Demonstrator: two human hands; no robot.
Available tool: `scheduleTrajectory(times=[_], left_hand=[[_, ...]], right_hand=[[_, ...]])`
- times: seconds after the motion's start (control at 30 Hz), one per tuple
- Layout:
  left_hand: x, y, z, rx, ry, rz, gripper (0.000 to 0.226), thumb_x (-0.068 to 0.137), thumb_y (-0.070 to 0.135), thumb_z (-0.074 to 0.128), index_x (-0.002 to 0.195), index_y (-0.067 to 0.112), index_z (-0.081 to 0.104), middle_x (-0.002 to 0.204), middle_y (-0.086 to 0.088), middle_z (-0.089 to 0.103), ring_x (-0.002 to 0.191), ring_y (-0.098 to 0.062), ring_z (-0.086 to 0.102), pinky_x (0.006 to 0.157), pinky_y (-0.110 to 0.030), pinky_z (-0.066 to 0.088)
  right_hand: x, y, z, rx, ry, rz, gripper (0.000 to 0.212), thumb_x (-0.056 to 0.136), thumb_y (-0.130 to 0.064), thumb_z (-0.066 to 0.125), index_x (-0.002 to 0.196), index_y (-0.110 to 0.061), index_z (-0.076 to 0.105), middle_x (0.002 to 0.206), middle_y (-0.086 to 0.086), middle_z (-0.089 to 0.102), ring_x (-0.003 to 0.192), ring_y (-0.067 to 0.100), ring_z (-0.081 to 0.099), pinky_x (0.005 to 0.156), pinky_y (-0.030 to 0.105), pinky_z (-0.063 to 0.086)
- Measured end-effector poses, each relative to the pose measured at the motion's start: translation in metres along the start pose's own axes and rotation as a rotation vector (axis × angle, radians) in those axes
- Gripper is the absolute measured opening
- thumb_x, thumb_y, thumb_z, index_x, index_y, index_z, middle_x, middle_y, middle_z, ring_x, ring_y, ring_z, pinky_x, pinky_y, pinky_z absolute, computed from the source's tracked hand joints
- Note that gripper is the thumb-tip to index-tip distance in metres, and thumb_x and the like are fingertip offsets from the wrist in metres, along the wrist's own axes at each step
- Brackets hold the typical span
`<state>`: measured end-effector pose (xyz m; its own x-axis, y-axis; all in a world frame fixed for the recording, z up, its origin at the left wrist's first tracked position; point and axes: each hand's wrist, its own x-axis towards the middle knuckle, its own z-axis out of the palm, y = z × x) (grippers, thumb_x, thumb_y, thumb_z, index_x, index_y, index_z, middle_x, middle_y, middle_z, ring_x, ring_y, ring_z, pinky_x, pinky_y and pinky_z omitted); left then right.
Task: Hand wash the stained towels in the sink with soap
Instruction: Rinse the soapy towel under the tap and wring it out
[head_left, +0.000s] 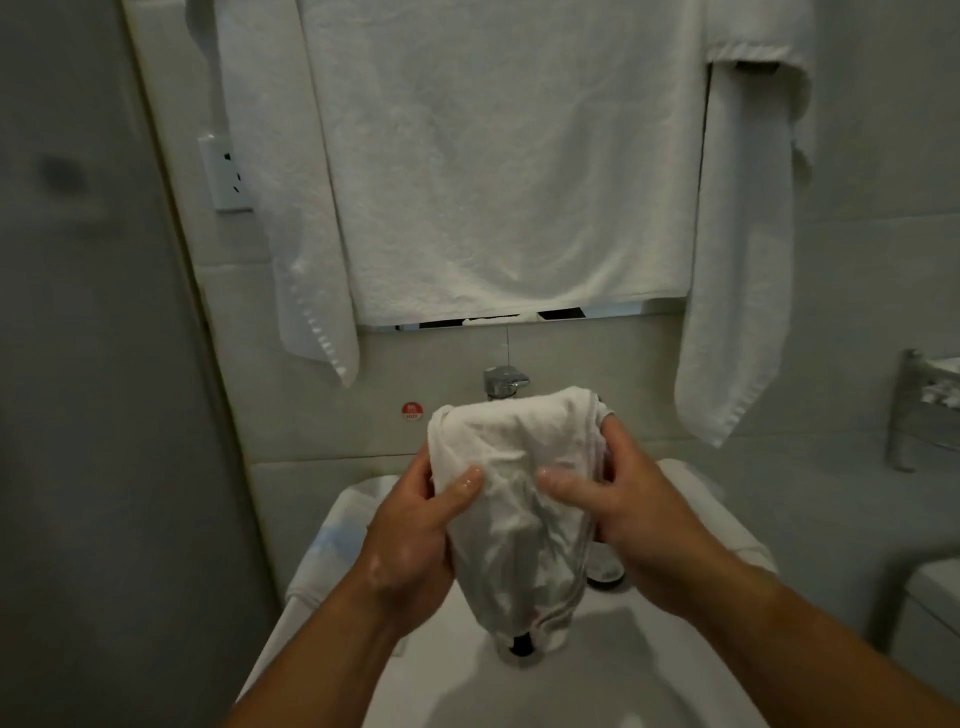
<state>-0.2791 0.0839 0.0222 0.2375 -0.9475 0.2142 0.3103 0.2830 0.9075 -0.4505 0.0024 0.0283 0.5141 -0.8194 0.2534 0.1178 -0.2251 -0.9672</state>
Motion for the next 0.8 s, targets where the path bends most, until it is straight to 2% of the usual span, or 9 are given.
scheduleTrajectory(times=[0.07,0.1,0.17,0.23,0.37,0.47,0.53,0.67,0.8], left_hand=[[0.001,-0.004,0.004,0.008,0.008,-0.003,0.047,0.090,0.012,0.062,0.131,0.034,0.056,0.125,-0.005,0.072,0.114,-0.031,0.069,0.094,-0.050,0.057],[0.004,-0.005,0.004,0.017,0.034,0.002,0.045,0.091,0.011,0.062,0.132,0.031,0.057,0.124,-0.006,0.072,0.113,-0.031,0.069,0.096,-0.052,0.056],[0.012,-0.006,-0.002,0.040,0.114,0.038,0.041,0.091,0.011,0.064,0.131,0.018,0.060,0.120,-0.011,0.073,0.110,-0.033,0.070,0.096,-0.052,0.054],[0.015,-0.010,-0.008,0.050,0.167,0.050,0.046,0.088,0.019,0.070,0.132,0.011,0.061,0.120,-0.014,0.072,0.110,-0.034,0.070,0.097,-0.052,0.053],[0.002,-0.033,-0.004,0.257,0.120,-0.013,0.050,0.093,0.031,0.071,0.139,0.036,0.051,0.126,0.005,0.071,0.112,-0.023,0.070,0.092,-0.051,0.058],[0.005,-0.049,0.000,0.398,0.226,0.060,0.058,0.095,0.043,0.066,0.144,0.052,0.036,0.135,0.011,0.063,0.118,-0.018,0.065,0.094,-0.051,0.057],[0.011,-0.051,0.007,0.517,0.380,0.149,0.062,0.099,0.044,0.058,0.152,0.047,0.026,0.143,0.010,0.056,0.125,-0.018,0.058,0.104,-0.045,0.051],[0.011,-0.041,0.015,0.690,0.513,0.283,0.060,0.100,0.043,0.055,0.155,0.034,0.032,0.136,0.006,0.058,0.125,-0.018,0.057,0.105,-0.036,0.048],[0.006,-0.012,-0.006,0.964,0.355,0.337,0.064,0.093,0.052,0.065,0.149,0.027,0.045,0.124,0.012,0.062,0.113,-0.010,0.059,0.088,-0.013,0.044]], right_hand=[[-0.002,0.005,0.010,-0.437,0.136,-0.059,0.074,0.086,-0.039,0.078,0.148,-0.039,0.037,0.135,-0.019,0.058,0.119,0.010,0.059,0.101,0.037,0.052],[-0.001,0.005,0.011,-0.486,0.226,-0.094,0.066,0.088,-0.036,0.077,0.144,-0.036,0.042,0.129,-0.020,0.059,0.114,0.007,0.059,0.097,0.030,0.051],[0.001,0.002,0.005,-0.307,0.286,-0.068,0.039,0.089,-0.025,0.077,0.124,-0.027,0.061,0.110,-0.013,0.071,0.097,0.010,0.069,0.080,0.024,0.055],[0.004,-0.001,0.000,-0.011,0.267,0.025,0.021,0.090,-0.016,0.075,0.110,-0.015,0.072,0.095,0.002,0.078,0.084,0.021,0.076,0.072,0.035,0.062],[0.004,-0.001,0.007,0.184,0.227,0.126,0.014,0.102,-0.022,0.059,0.109,-0.021,0.071,0.094,0.004,0.079,0.085,0.026,0.077,0.073,0.045,0.063],[0.006,0.015,0.013,-0.258,0.264,0.072,0.034,0.103,-0.045,0.051,0.135,-0.038,0.057,0.125,-0.008,0.070,0.114,0.020,0.067,0.097,0.045,0.055],[0.002,0.024,0.024,-0.570,0.260,0.009,0.047,0.103,-0.051,0.046,0.149,-0.041,0.040,0.139,-0.012,0.058,0.127,0.016,0.056,0.106,0.032,0.044],[-0.004,0.028,0.028,-0.664,0.311,-0.234,0.050,0.103,-0.042,0.053,0.150,-0.032,0.042,0.123,-0.013,0.064,0.111,0.008,0.062,0.089,0.010,0.042],[0.001,0.017,-0.012,-0.462,0.245,-0.293,0.017,0.097,-0.027,0.065,0.113,-0.025,0.073,0.094,-0.014,0.076,0.085,0.005,0.071,0.071,0.016,0.053]])
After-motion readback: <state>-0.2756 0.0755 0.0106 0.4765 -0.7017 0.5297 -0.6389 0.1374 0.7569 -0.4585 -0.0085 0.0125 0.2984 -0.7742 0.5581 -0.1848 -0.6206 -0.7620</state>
